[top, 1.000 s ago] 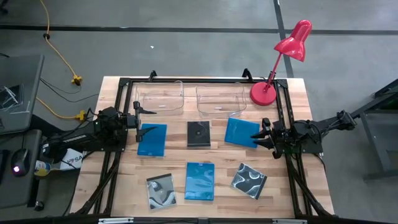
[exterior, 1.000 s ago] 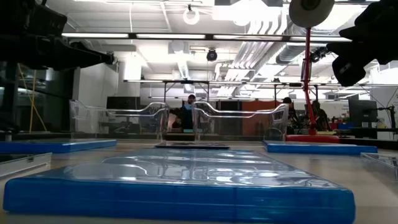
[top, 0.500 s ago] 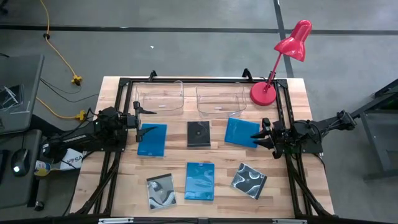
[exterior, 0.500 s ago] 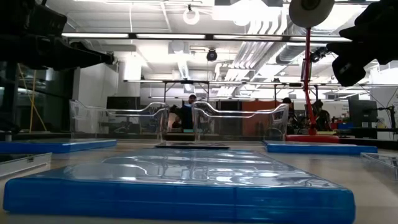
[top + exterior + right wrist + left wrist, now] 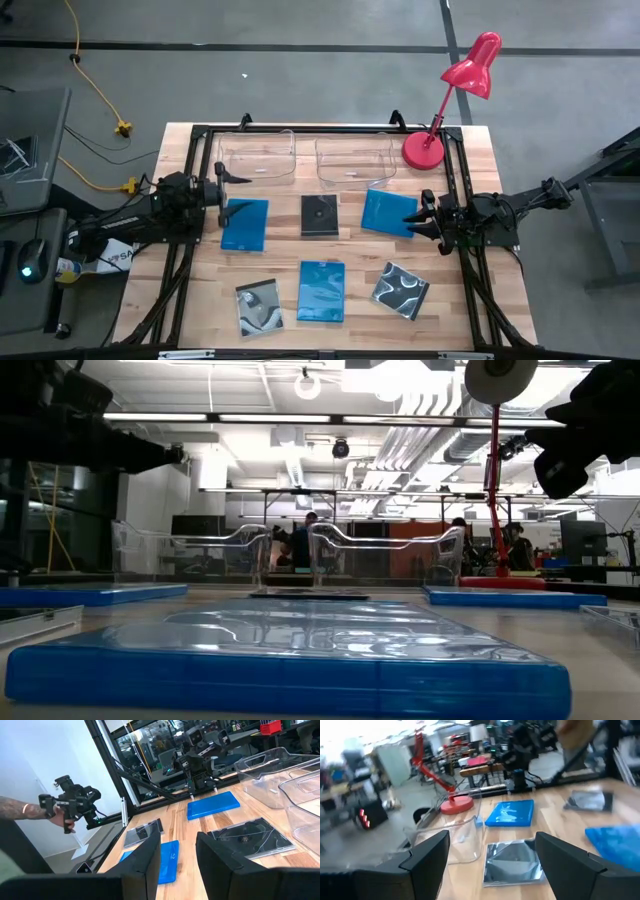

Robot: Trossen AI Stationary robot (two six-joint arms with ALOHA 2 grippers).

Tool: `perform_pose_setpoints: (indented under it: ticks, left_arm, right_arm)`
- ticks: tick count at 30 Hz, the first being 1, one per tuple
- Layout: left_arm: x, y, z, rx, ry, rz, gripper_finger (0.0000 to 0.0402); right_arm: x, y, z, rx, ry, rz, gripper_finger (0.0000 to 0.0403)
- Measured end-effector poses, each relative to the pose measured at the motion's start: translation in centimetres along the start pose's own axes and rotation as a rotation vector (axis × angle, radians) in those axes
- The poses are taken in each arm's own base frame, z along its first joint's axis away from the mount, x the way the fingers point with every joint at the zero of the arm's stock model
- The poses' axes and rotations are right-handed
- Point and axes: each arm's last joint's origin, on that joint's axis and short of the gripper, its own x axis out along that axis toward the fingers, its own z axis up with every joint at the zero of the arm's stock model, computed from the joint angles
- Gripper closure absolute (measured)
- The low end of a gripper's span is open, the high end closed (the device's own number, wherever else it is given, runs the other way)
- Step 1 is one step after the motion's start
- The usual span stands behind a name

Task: Pick & place jewel cases by type
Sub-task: Put the top black CD case into the right transparent bin

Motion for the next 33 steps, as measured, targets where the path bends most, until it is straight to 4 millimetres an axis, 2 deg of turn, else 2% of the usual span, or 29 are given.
perform_pose_setpoints:
  ticks: [9, 18, 22, 28, 33]
  left_arm:
    - [0.0, 0.1, 0.1, -0.326, -0.017, 0.03, 0.011]
    - [0.0, 0.1, 0.2, -0.604, -0.022, 0.019, 0.011]
    - [0.0, 0.2, 0.1, -0.67, -0.024, 0.045, 0.011]
    - [0.0, 0.2, 0.2, -0.861, -0.032, 0.051, 0.011]
    - [0.0, 0.2, 0.2, -0.901, -0.034, 0.051, 0.011]
  right_arm:
    - [0.0, 0.0, 0.0, 0.0, -0.007, -0.014, 0.0295]
    - [0.0, 0.0, 0.8, 0.018, -0.116, -0.075, 0.0295]
    - [-0.1, -0.1, 1.4, 0.122, -0.205, -0.136, 0.0295]
    - [-0.2, 0.0, 1.9, 0.264, -0.265, -0.11, 0.0295]
    - [-0.3, 0.2, 2.3, 0.342, -0.306, -0.079, 0.0295]
